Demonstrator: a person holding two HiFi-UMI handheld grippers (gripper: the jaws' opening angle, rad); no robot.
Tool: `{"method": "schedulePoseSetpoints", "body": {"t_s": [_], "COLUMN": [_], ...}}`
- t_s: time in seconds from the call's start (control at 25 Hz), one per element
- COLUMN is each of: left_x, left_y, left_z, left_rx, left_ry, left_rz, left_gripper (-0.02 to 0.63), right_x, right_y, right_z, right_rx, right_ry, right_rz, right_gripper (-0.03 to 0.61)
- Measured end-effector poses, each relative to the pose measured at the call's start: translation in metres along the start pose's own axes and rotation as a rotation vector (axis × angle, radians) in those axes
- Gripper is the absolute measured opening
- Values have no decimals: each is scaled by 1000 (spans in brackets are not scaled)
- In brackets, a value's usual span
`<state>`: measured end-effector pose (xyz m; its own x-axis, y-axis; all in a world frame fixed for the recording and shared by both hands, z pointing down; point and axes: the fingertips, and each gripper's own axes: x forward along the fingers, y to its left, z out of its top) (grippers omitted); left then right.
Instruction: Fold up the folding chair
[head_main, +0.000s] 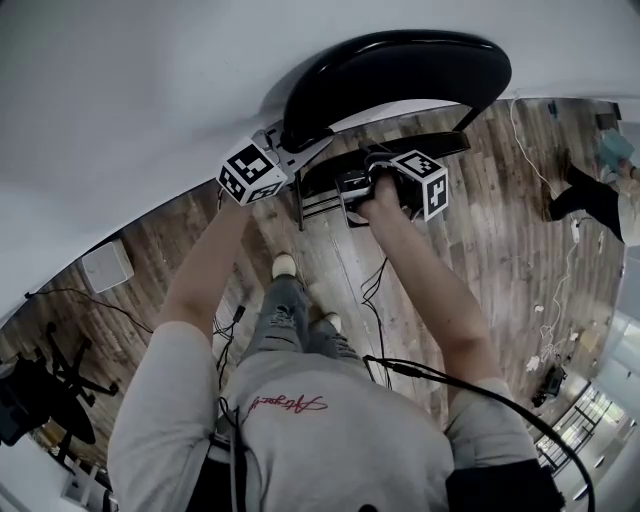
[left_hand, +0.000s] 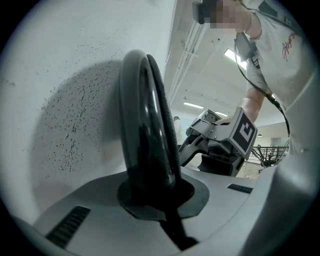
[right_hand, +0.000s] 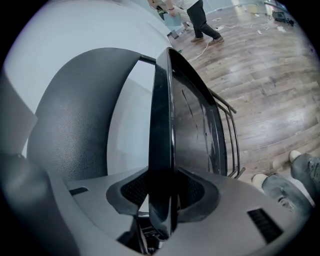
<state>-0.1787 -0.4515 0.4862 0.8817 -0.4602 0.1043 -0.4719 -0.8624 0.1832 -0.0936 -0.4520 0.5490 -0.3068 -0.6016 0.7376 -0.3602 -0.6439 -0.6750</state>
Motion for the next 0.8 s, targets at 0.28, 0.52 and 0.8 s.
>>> {"method": "schedulePoseSetpoints", "body": {"t_s": [0.28, 0.52, 0.8], "left_x": [-3, -6, -13], "left_y": [5, 5, 10], "left_z": [0, -4, -1], "left_rx": [77, 153, 132], "left_ry": [24, 48, 41], "left_rz": [24, 44, 75], "left_gripper": [16, 18, 66], "right_x": [14, 17, 23], "right_y": [12, 16, 23], "right_z": [-2, -4, -5], "right_rx": [-2, -12, -78], "right_ry": [-23, -29, 6], "right_rz": [21, 33, 46], "right_gripper": [156, 160, 163]}}
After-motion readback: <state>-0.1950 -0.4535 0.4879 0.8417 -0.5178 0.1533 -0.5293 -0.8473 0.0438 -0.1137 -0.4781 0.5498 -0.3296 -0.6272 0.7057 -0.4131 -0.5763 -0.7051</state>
